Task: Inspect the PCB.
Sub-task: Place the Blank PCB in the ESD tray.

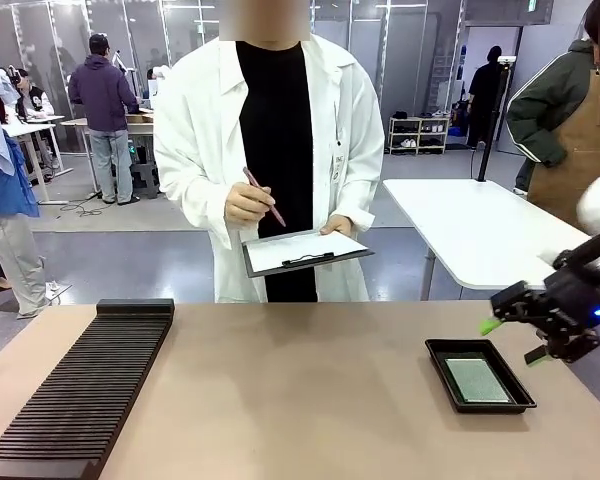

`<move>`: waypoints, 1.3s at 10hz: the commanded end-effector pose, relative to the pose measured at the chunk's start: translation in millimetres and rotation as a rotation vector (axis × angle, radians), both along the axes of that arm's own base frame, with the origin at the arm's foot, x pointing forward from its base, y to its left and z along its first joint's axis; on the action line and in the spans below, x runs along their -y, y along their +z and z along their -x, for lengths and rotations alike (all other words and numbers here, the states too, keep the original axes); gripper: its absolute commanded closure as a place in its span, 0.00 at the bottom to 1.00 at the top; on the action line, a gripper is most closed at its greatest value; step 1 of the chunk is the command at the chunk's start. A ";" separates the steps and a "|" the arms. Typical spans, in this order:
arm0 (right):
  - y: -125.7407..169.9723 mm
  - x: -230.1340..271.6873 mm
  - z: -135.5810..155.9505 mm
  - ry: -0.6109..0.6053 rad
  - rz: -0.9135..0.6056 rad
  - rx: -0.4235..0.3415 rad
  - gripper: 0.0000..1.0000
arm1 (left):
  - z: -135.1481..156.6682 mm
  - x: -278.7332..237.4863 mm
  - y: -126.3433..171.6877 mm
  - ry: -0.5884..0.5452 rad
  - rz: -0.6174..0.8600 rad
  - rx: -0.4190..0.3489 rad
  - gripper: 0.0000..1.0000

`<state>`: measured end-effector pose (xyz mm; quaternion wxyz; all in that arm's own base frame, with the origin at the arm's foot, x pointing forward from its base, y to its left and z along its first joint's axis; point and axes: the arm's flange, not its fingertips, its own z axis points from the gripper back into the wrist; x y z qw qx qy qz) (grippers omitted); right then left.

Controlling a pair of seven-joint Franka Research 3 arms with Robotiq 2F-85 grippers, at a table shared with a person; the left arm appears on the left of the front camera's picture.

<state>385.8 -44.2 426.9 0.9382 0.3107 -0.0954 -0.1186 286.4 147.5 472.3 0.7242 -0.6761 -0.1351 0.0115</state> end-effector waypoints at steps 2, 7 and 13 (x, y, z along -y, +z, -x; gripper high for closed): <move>29.8 53.6 42.2 0.072 -0.304 -0.056 0.00 | -0.8 0.5 0.3 0.000 0.003 0.007 0.00; 8.9 124.3 98.9 0.186 -0.732 0.069 0.00 | -0.8 0.5 0.3 0.000 0.003 0.007 0.00; 10.0 120.4 110.7 0.147 -0.723 0.074 0.00 | -0.8 0.5 0.3 0.000 0.003 0.007 0.00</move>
